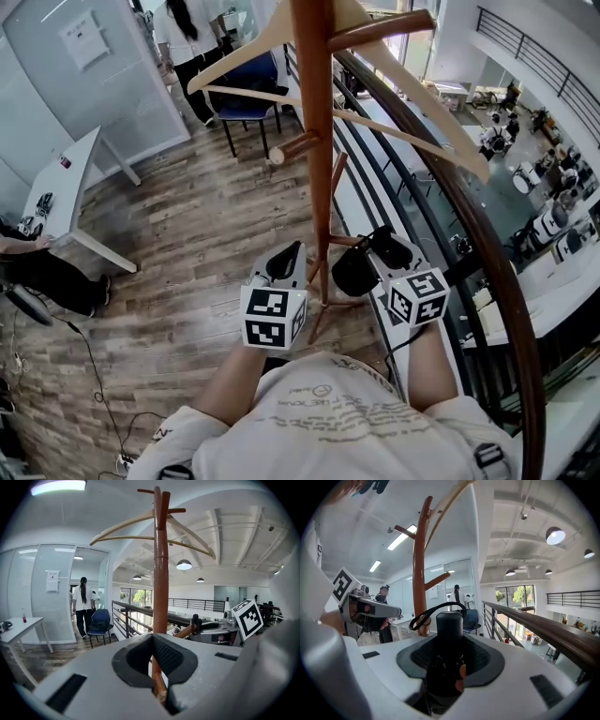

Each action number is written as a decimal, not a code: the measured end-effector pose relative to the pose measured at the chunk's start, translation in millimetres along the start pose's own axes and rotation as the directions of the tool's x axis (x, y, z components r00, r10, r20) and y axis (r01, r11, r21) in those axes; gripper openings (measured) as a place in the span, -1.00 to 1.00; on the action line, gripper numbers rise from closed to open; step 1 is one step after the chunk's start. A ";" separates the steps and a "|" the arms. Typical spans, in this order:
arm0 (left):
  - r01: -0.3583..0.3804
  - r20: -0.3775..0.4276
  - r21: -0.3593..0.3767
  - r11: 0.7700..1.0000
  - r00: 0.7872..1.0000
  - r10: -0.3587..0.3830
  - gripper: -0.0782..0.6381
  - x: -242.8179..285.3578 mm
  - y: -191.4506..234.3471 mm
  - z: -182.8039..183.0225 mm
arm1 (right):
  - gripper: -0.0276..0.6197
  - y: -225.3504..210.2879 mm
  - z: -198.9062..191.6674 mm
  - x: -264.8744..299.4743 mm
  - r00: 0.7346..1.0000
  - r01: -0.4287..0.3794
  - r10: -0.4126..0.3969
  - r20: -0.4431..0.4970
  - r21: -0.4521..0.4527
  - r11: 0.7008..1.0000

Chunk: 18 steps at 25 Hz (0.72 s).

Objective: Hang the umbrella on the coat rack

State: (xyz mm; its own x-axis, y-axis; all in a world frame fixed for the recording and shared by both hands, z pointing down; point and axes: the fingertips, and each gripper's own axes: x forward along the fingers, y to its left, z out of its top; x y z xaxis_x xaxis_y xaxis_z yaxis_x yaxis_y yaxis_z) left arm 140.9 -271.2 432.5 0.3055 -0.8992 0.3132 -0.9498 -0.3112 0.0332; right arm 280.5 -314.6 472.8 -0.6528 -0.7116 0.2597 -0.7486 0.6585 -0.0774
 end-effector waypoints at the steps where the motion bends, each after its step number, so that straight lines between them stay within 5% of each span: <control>1: -0.005 0.000 -0.001 1.000 1.000 0.005 -0.77 0.0 0.8 -0.1 | -0.43 -0.8 -1.1 2.0 1.000 -0.003 0.003 -0.003 0.005 1.000; 18: -0.043 -0.019 -0.024 0.999 0.999 0.043 -0.77 -1.9 7.2 -4.9 | -0.43 4.8 -26.4 31.4 0.996 -0.044 0.046 -0.076 0.028 0.999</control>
State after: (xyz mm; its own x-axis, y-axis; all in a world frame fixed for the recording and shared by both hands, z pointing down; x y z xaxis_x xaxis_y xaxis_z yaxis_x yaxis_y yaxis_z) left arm 133.1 -270.2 436.7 0.2634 -0.9056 0.3325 -0.9634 -0.2647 0.0423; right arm 259.4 -327.3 506.0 -0.6761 -0.6594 0.3286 -0.7218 0.6822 -0.1162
